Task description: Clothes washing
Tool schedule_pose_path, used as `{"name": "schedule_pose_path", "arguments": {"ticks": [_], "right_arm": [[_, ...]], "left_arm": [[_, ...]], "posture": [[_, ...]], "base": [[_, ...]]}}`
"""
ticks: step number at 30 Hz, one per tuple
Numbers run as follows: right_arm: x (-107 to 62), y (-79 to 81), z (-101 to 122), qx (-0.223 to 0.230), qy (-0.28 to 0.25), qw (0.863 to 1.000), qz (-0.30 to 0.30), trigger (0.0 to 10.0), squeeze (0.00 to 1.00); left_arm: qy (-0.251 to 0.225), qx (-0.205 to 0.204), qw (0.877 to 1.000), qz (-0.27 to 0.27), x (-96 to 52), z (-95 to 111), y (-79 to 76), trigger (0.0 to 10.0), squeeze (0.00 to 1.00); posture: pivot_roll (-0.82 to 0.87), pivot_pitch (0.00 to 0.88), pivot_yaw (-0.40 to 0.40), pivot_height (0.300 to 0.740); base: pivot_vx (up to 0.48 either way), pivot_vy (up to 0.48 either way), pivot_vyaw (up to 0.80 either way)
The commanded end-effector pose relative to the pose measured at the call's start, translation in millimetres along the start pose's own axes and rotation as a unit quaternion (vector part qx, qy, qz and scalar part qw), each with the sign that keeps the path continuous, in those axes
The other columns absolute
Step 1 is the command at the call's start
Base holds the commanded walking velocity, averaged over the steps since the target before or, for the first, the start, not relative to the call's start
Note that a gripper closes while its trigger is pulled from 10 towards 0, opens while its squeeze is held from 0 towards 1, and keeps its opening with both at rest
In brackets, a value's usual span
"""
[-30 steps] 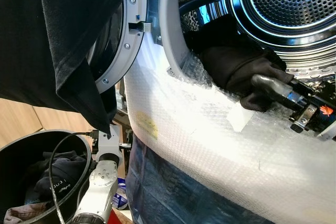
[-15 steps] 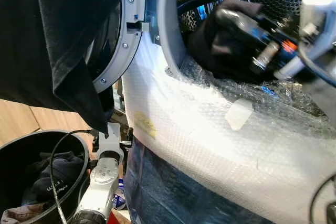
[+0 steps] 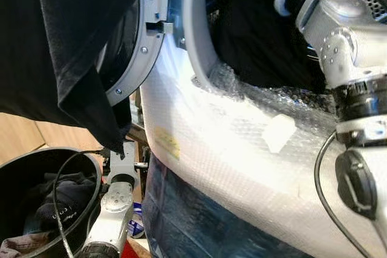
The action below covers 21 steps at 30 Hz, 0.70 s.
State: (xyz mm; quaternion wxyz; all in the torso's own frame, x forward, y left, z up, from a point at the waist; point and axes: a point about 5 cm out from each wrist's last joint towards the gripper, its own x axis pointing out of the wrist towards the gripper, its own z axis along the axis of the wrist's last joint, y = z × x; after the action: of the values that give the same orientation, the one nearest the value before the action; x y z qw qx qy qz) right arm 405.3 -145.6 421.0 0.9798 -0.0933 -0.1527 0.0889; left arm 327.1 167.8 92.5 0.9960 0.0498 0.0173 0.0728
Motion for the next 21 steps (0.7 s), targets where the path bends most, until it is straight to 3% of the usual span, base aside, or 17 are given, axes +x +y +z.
{"name": "schedule_pose_path", "arguments": {"ticks": [1, 3, 4, 6, 7, 9, 10, 13, 21], "right_arm": [[-3.2, -30.7, -2.1, -0.04, 0.017, 0.994, -0.104, 0.0, 0.0], [-8.7, -52.5, -3.4, -0.088, 0.023, 0.979, -0.181, 0.0, 0.0], [-14.1, -68.7, -6.1, -0.087, 0.03, 0.968, -0.231, 0.0, 0.0], [-16.2, -74.1, -8.0, -0.077, 0.034, 0.965, -0.246, 0.0, 0.0], [-14.3, -70.4, -11.7, -0.068, 0.043, 0.972, -0.221, 9.8, 0.0], [-12.8, -67.0, -12.6, -0.058, 0.044, 0.975, -0.211, 10.0, 0.0], [-8.6, -55.5, -16.2, -0.027, 0.046, 0.982, -0.182, 10.0, 0.0], [-4.9, -45.0, -20.2, 0.015, 0.047, 0.987, -0.154, 10.0, 0.0], [-5.6, -39.7, -44.2, 0.124, 0.072, 0.977, -0.16, 10.0, 0.0]], "left_arm": [[-0.006, 0.008, 1.0, -0.011, 1.9, 3.6, -6.6, 10.0, 0.0], [-0.006, 0.006, 1.0, -0.013, 2.7, 4.6, -8.5, 10.0, 0.0], [-0.008, 0.006, 1.0, -0.016, 3.5, 6.1, -9.9, 10.0, 0.0], [-0.009, 0.006, 1.0, -0.018, 3.8, 6.7, -10.4, 10.0, 0.0], [-0.01, 0.007, 1.0, -0.021, 3.5, 7.2, -11.8, 10.0, 0.0], [-0.01, 0.008, 1.0, -0.021, 3.4, 7.1, -12.0, 10.0, 0.0], [-0.005, 0.009, 1.0, -0.023, 3.8, 5.6, -12.5, 10.0, 0.0], [-0.005, 0.01, 1.0, -0.027, 6.3, 7.7, -14.2, 10.0, 0.0], [-0.017, 0.011, 1.0, -0.024, 11.9, 16.0, -11.5, 10.0, 0.0]], "posture": [[-0.13, 0.0, -0.118, 0.74], [-0.12, 0.0, -0.122, 0.74], [-0.12, 0.0, -0.122, 0.74], [-0.12, 0.0, -0.122, 0.74], [-0.1, 0.0, -0.131, 0.74], [-0.1, 0.0, -0.131, 0.74], [-0.11, 0.0, -0.123, 0.74], [-0.1, 0.0, -0.131, 0.74], [-0.1, 0.0, -0.133, 0.74]], "base": [[0.0, 0.0, 0.0], [0.0, 0.0, 0.0], [0.0, 0.0, 0.0], [0.0, 0.0, 0.0], [0.0, 0.0, 0.0], [0.0, 0.0, 0.0], [0.0, 0.0, 0.0], [0.0, 0.0, 0.0], [0.0, 0.0, 0.0]]}}
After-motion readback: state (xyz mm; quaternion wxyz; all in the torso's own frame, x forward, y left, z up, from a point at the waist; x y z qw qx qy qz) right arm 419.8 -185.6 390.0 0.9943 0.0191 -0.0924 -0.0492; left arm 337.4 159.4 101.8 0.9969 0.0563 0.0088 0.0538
